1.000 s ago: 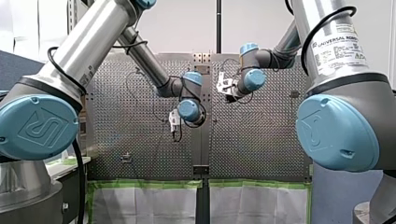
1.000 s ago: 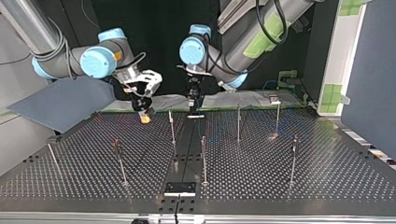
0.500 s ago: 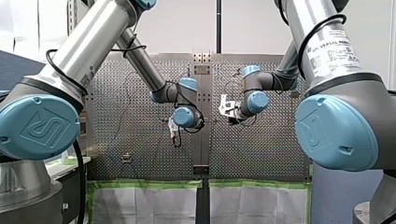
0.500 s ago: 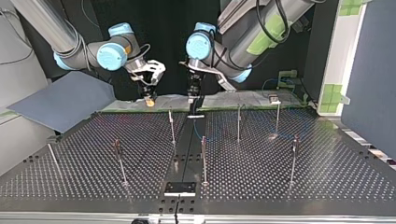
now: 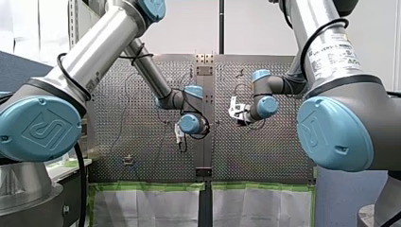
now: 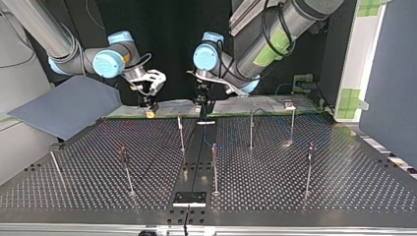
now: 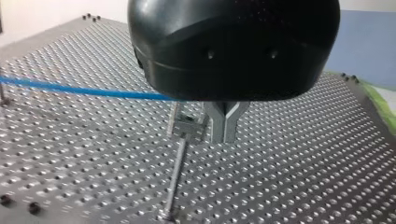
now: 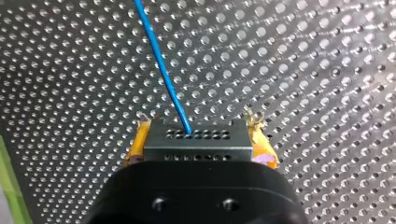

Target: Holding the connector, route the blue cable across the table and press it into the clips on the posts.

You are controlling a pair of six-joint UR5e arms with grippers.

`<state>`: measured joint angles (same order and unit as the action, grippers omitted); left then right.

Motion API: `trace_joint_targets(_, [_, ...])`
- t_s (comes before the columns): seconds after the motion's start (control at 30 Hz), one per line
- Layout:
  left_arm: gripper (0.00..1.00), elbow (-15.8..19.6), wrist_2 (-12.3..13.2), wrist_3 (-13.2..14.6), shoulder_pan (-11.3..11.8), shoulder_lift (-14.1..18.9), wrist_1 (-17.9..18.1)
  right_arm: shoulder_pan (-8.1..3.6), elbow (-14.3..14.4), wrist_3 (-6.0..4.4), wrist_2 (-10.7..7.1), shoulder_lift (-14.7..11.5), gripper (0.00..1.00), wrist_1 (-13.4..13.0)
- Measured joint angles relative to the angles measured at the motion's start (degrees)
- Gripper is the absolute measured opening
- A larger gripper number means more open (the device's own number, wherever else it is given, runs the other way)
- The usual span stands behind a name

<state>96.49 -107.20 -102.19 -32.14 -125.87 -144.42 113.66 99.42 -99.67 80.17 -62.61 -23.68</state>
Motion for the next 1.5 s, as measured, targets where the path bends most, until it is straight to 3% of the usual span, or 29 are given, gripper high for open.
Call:
trace_joint_targets(0.47, [0.0,-4.78,2.2,0.15,1.86,-1.23,-0.99,-2.17,-3.02,-0.08,-2.67,2.64,0.0,-0.06])
trace_joint_targets(0.8, [0.0,-6.24,5.61,0.14,4.8,-2.09,-1.72,-3.89,-5.21,-0.16,-3.24,3.53,0.0,0.14])
trace_joint_targets(1.07, [0.0,-9.94,6.7,0.15,5.25,-5.65,-3.57,-4.95,-6.77,-0.12,-3.56,4.84,0.0,0.2])
trace_joint_targets(1.27, [0.0,-12.58,6.75,0.06,5.56,-6.45,-4.28,-6.15,-8.03,0.05,-3.88,5.48,0.0,0.15])
trace_joint_targets(1.33, [0.1,-13.03,6.56,0.07,5.64,-6.46,-4.51,-6.4,-8.34,0.15,-4.05,5.59,0.0,0.13])
trace_joint_targets(1.37, [0.1,-13.21,6.3,0.11,5.68,-6.45,-4.73,-6.56,-8.51,0.25,-4.11,5.63,0.0,0.13])
trace_joint_targets(1.4, [0.26,-13.31,6.05,0.17,5.7,-6.45,-4.93,-6.68,-8.6,0.35,-4.15,5.65,0.0,0.12])
trace_joint_targets(1.43, [0.33,-13.36,5.75,0.28,5.7,-6.45,-5.18,-6.8,-8.68,0.47,-4.17,5.66,0.0,0.11])
trace_joint_targets(1.5, [0.33,-13.43,4.87,0.72,5.66,-6.44,-5.95,-7.12,-8.79,0.86,-4.2,5.67,0.0,0.08])
